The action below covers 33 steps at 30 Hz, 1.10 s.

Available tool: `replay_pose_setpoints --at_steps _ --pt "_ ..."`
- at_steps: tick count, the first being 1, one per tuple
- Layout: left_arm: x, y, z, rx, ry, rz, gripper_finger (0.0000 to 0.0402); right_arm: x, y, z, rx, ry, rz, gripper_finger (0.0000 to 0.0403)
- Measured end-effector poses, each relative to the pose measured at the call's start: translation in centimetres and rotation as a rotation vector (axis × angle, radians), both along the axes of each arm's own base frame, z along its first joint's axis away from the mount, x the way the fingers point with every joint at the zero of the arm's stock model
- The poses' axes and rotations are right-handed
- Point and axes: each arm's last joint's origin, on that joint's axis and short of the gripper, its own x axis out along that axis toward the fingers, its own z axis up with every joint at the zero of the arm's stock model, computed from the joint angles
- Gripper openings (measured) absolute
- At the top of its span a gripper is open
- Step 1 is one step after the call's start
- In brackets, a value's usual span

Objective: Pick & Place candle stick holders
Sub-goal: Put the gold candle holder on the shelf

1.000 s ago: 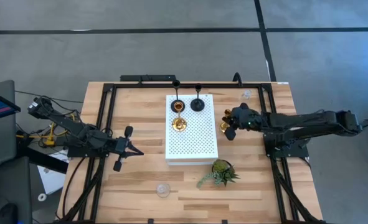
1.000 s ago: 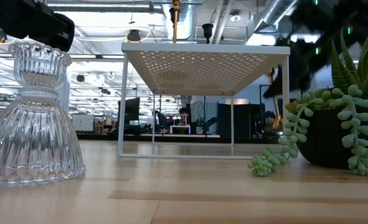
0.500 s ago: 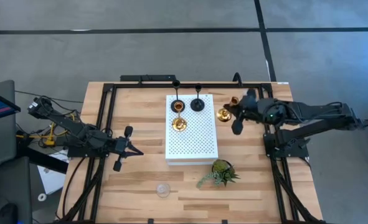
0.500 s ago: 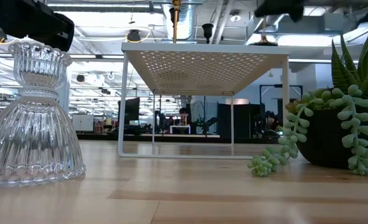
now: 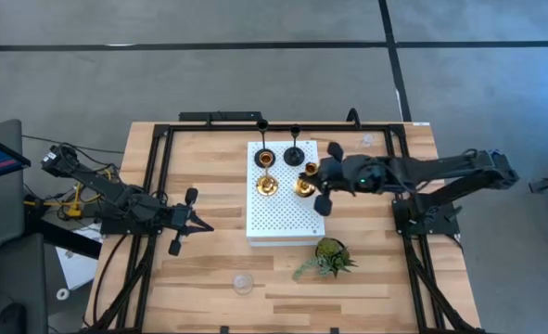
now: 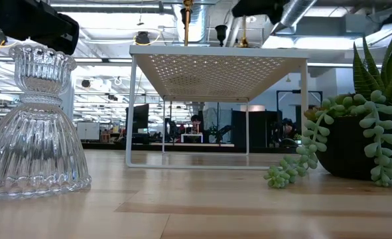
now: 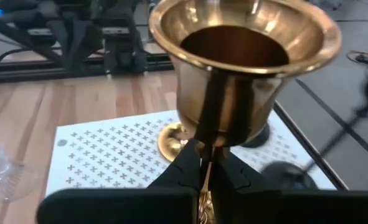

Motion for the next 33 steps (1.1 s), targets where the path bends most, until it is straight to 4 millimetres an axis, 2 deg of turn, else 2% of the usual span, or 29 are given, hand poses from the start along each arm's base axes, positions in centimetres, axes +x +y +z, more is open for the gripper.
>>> replay_pose_setpoints --at_steps 6,15,24,29,33 --pt "0.0 0.0 0.0 -0.001 -0.002 0.0 0.0008 1.8 -1.3 -0.6 -0.015 0.013 0.02 0.0001" --pt "0.0 0.0 0.1 -0.002 -0.004 0.0 0.0007 2.0 -3.6 -1.1 0.045 0.017 0.041 0.0001" --pt "0.0 0.0 0.1 -0.002 -0.004 0.0 0.0008 1.9 -3.9 -1.2 0.068 0.018 0.068 0.0001" --pt "0.0 0.0 0.1 -0.002 -0.004 0.0 0.0007 1.8 -3.9 -2.4 0.064 0.039 0.07 0.0001" --pt "0.0 0.0 0.1 -0.002 -0.004 0.0 0.001 2.0 -3.9 -2.5 0.046 0.007 0.079 0.0001"
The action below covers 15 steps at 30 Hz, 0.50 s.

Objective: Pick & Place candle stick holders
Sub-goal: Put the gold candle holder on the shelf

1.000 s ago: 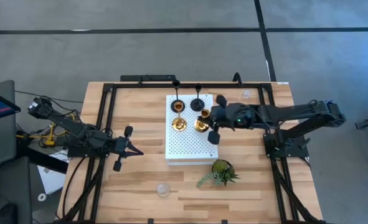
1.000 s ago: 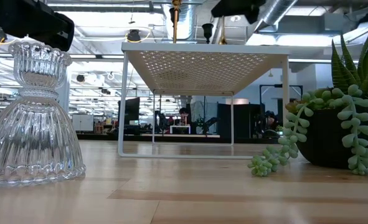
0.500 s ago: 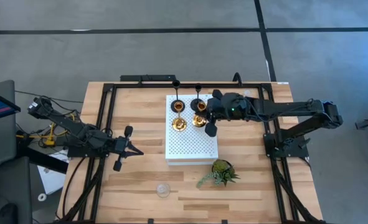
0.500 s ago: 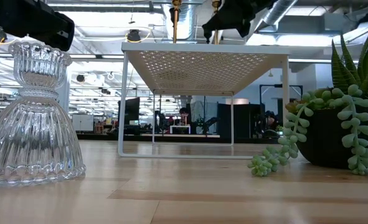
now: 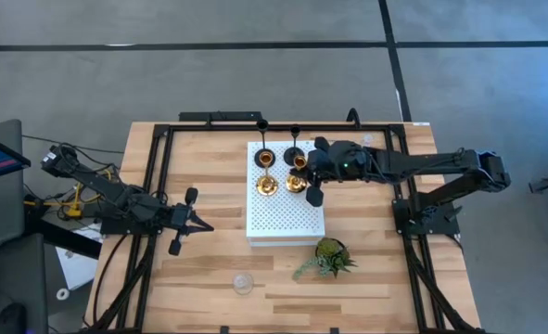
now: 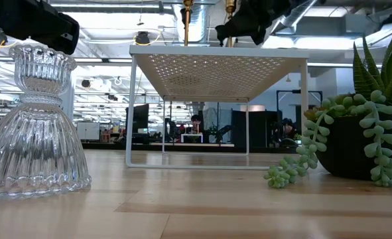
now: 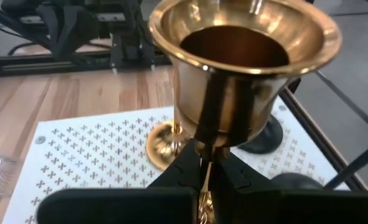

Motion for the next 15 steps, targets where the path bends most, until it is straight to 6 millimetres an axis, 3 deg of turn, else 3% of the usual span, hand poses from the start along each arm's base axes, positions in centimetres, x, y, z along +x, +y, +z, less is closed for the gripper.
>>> replay_pose_setpoints --at_steps 15 --pt "0.0 0.0 0.0 0.0 0.0 0.0 0.0009 -0.1 -1.3 -0.9 0.018 -0.03 0.0 0.0001"
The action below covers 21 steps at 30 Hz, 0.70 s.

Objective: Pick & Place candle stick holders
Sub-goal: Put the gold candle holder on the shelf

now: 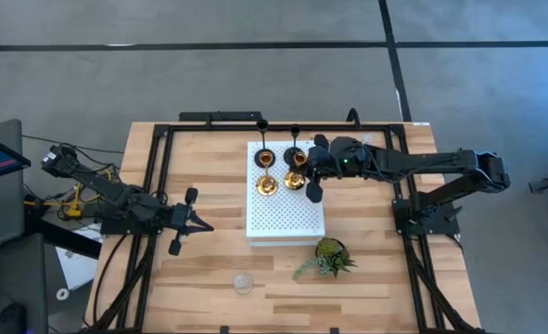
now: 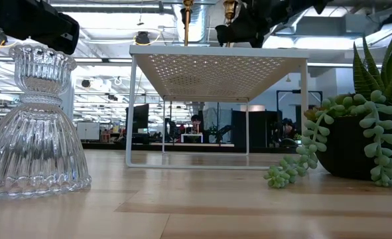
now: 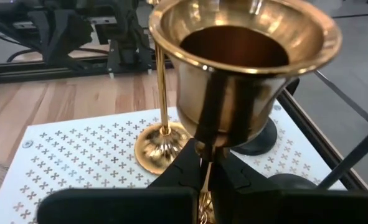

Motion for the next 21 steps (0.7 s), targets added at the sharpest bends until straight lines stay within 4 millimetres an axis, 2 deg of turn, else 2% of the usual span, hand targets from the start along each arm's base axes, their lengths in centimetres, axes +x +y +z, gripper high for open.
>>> replay_pose_setpoints --at_steps 21 --pt "0.0 0.0 0.0 0.0 0.0 0.0 0.0009 -0.13 -0.02 -0.28 0.024 0.028 -0.01 0.0001"
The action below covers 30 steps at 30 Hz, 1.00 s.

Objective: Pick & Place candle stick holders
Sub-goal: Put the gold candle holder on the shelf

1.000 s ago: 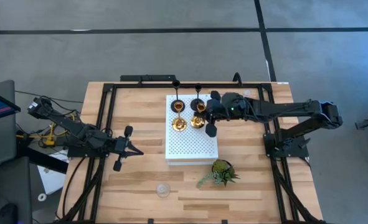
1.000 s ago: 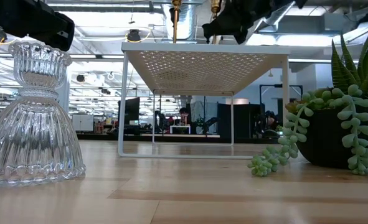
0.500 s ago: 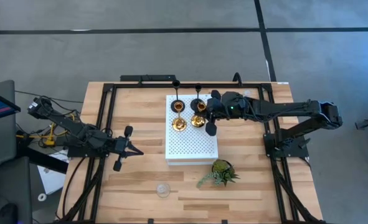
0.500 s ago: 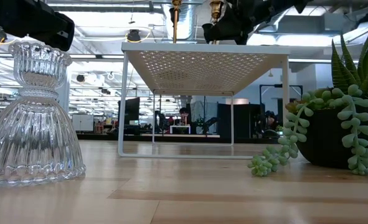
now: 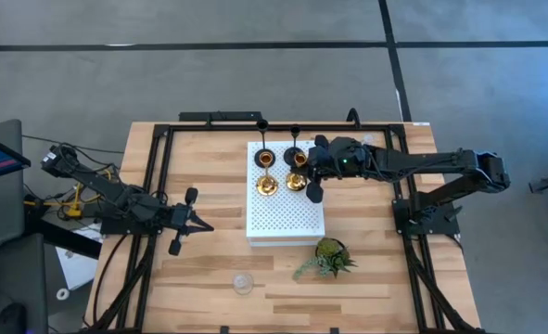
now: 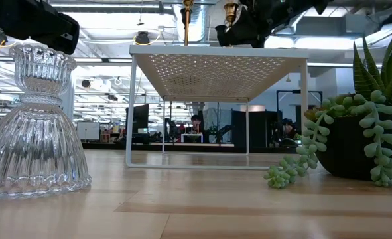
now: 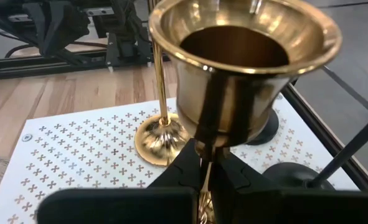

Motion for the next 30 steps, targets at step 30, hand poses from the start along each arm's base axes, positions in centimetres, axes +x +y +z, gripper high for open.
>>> replay_pose_setpoints --at_steps 30 --pt "0.0 0.0 0.0 0.0 0.0 0.0 0.0008 -0.04 0.01 -0.05 0.037 0.002 -0.014 0.0051"
